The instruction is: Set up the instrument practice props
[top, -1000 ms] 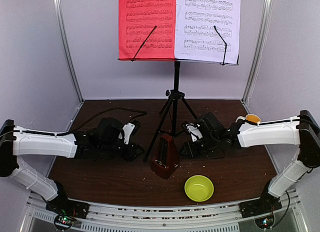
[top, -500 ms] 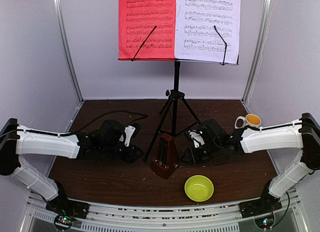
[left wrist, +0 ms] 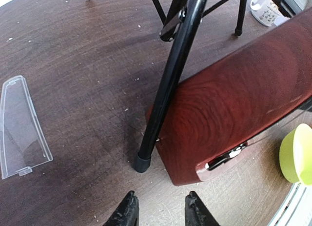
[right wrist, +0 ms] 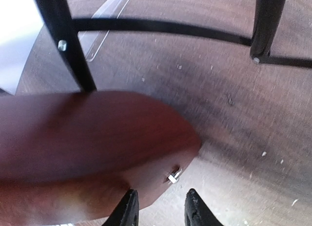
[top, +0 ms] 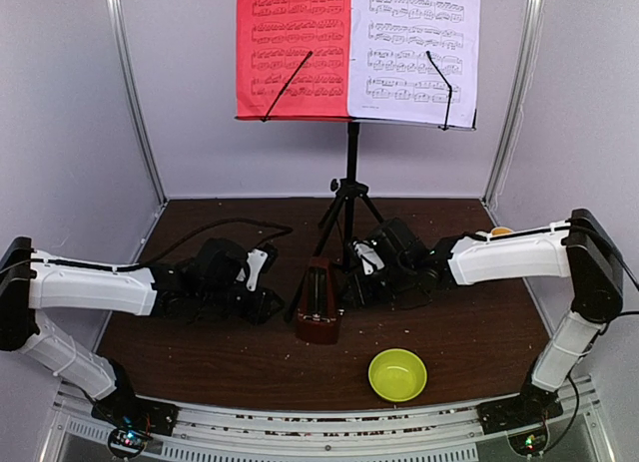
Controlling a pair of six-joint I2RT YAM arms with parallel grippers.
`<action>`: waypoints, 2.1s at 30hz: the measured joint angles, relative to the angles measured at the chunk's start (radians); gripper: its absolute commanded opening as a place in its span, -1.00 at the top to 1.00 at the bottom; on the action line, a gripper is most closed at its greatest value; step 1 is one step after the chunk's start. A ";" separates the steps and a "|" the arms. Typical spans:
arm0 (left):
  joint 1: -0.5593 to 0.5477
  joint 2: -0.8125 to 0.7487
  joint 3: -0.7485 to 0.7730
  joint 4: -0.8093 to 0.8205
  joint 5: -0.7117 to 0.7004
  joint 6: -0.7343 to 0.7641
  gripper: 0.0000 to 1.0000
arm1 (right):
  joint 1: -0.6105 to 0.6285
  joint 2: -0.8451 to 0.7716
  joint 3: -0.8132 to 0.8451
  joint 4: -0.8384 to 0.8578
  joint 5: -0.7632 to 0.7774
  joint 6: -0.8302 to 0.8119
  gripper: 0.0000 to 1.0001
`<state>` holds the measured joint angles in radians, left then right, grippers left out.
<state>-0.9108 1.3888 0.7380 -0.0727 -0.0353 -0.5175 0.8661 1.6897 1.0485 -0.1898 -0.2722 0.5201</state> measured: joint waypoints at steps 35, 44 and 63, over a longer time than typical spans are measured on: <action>0.000 -0.047 -0.037 -0.004 -0.040 -0.005 0.30 | 0.171 -0.199 -0.113 0.240 0.210 -0.094 -0.75; 0.000 -0.048 -0.037 -0.006 -0.048 -0.006 0.30 | 0.183 -0.148 -0.075 0.253 0.307 -0.082 -0.43; 0.000 -0.049 -0.040 -0.008 -0.055 -0.006 0.30 | 0.194 -0.124 -0.045 0.266 0.371 -0.076 0.17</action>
<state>-0.9108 1.3399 0.6975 -0.0803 -0.0898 -0.5232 1.0599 1.5654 1.0035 0.0761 0.0990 0.4438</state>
